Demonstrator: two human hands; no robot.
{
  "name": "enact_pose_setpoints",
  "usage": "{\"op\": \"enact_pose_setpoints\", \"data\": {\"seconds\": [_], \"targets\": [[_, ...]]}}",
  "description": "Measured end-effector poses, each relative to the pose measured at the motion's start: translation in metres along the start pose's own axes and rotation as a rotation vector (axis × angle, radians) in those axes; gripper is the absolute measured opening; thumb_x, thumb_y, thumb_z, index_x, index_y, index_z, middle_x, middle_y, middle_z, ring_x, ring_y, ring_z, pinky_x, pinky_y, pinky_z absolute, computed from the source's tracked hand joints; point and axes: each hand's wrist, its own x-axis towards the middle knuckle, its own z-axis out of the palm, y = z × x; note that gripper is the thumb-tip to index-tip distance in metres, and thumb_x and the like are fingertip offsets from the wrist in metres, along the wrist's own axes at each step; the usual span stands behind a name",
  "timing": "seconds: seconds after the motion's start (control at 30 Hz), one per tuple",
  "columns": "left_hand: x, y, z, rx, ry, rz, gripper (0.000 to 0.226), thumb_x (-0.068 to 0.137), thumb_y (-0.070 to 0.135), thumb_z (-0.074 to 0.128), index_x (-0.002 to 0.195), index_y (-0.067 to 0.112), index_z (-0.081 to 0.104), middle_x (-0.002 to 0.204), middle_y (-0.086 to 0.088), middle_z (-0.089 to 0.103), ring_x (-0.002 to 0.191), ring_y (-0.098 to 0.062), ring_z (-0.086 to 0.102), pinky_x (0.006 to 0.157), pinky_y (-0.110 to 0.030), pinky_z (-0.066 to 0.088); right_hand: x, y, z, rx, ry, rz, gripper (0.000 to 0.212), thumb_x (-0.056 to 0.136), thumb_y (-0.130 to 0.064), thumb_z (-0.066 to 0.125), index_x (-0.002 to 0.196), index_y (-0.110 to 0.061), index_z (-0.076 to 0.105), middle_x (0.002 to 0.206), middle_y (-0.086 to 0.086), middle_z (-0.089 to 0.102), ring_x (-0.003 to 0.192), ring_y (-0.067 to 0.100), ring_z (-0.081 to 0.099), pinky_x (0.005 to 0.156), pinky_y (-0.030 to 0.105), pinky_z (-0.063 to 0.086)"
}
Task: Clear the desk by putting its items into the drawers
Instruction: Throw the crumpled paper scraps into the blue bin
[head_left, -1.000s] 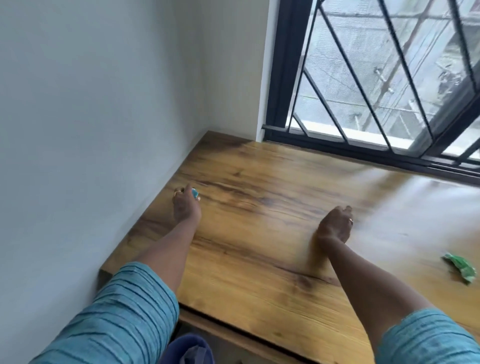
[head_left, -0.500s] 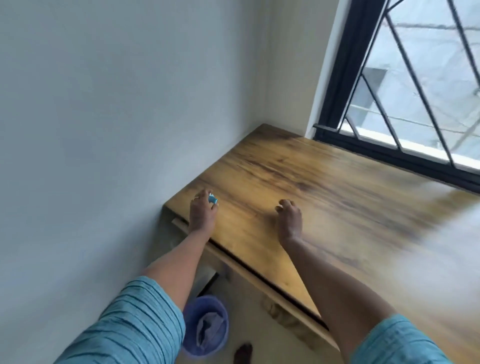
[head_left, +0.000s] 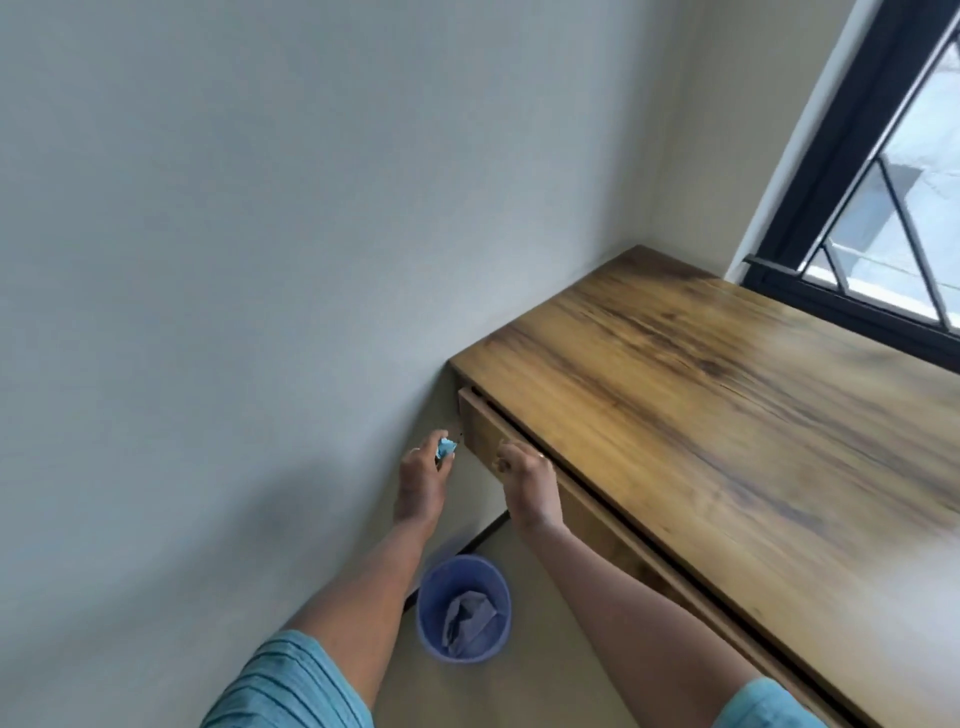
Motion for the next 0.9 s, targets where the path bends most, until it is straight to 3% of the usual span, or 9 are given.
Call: {"op": "enact_pose_setpoints", "data": {"seconds": [0.07,0.2,0.27,0.33,0.47,0.6,0.67,0.77,0.9], "targets": [[-0.003,-0.018,-0.002,-0.002,-0.023,-0.032,0.037,0.092,0.013,0.057,0.129,0.01,0.055,0.103,-0.022,0.067,0.094,-0.031,0.064,0.08,-0.033,0.046,-0.005,-0.006,0.021,0.011,-0.044,0.053,0.021,0.08,0.011,0.053,0.065,-0.003,0.053,0.069,0.002,0.05,0.063,0.015,0.047,0.058,0.024,0.041],[-0.016,-0.062,0.006,-0.008,-0.123,-0.098,0.039,0.093,0.015,0.056,0.131,0.012,0.054,0.102,-0.019,0.069,0.092,-0.027,0.064,0.076,-0.027,0.044,-0.022,-0.004,0.062,0.138,-0.166,0.424,0.011,0.084,0.006,0.047,0.077,0.011,0.053,0.078,0.015,0.06,0.069,0.023,0.052,0.056,0.015,0.035],[-0.025,-0.09,0.015,-0.031,-0.188,-0.133,0.039,0.092,0.013,0.057,0.131,0.011,0.055,0.103,-0.016,0.07,0.092,-0.026,0.066,0.079,-0.026,0.046,-0.034,0.0,0.084,0.124,-0.189,0.505,0.011,0.082,0.005,0.044,0.079,0.013,0.052,0.082,0.02,0.06,0.065,0.027,0.045,0.049,0.014,0.03],[-0.035,-0.116,0.026,-0.049,-0.245,-0.188,0.038,0.092,0.013,0.057,0.13,0.01,0.056,0.108,-0.015,0.07,0.097,-0.026,0.066,0.084,-0.029,0.048,-0.05,0.006,0.101,0.122,-0.21,0.568,0.013,0.082,0.002,0.043,0.076,0.012,0.049,0.075,0.024,0.051,0.059,0.018,0.035,0.046,0.016,0.03],[-0.055,-0.168,0.068,-0.083,-0.304,-0.302,0.034,0.09,0.012,0.059,0.123,0.01,0.061,0.107,-0.014,0.071,0.096,-0.026,0.067,0.078,-0.025,0.046,-0.078,0.038,0.148,0.132,-0.263,0.737,0.021,0.089,-0.003,0.046,0.077,-0.002,0.063,0.069,0.004,0.057,0.06,0.016,0.046,0.046,0.017,0.031],[-0.068,-0.22,0.131,-0.119,-0.344,-0.403,0.023,0.089,0.013,0.059,0.112,0.01,0.063,0.099,-0.01,0.071,0.092,-0.025,0.067,0.069,-0.024,0.043,-0.094,0.083,0.201,0.058,-0.328,0.78,0.031,0.09,-0.003,0.047,0.062,-0.014,0.048,0.064,0.006,0.051,0.059,0.013,0.041,0.043,0.013,0.03],[-0.068,-0.245,0.164,-0.188,-0.333,-0.466,0.021,0.087,0.01,0.06,0.108,0.009,0.063,0.098,-0.009,0.07,0.091,-0.025,0.066,0.068,-0.025,0.044,-0.097,0.104,0.23,0.072,-0.352,0.771,0.023,0.094,-0.008,0.048,0.075,-0.017,0.058,0.081,0.008,0.063,0.073,0.015,0.052,0.056,0.016,0.034],[-0.064,-0.279,0.219,-0.243,-0.316,-0.564,0.021,0.085,0.005,0.06,0.105,0.007,0.063,0.098,-0.008,0.068,0.093,-0.024,0.064,0.065,-0.02,0.036,-0.104,0.145,0.282,0.024,-0.389,0.725,0.023,0.098,-0.011,0.044,0.099,-0.005,0.066,0.101,0.014,0.067,0.094,0.024,0.062,0.066,0.014,0.029],[-0.057,-0.313,0.279,-0.302,-0.31,-0.607,0.023,0.087,0.003,0.057,0.11,0.003,0.059,0.099,-0.01,0.065,0.096,-0.023,0.06,0.057,-0.015,0.028,-0.108,0.189,0.33,-0.022,-0.43,0.675,0.024,0.097,-0.005,0.045,0.106,-0.001,0.066,0.111,0.015,0.067,0.106,0.028,0.061,0.078,0.02,0.037]]}}
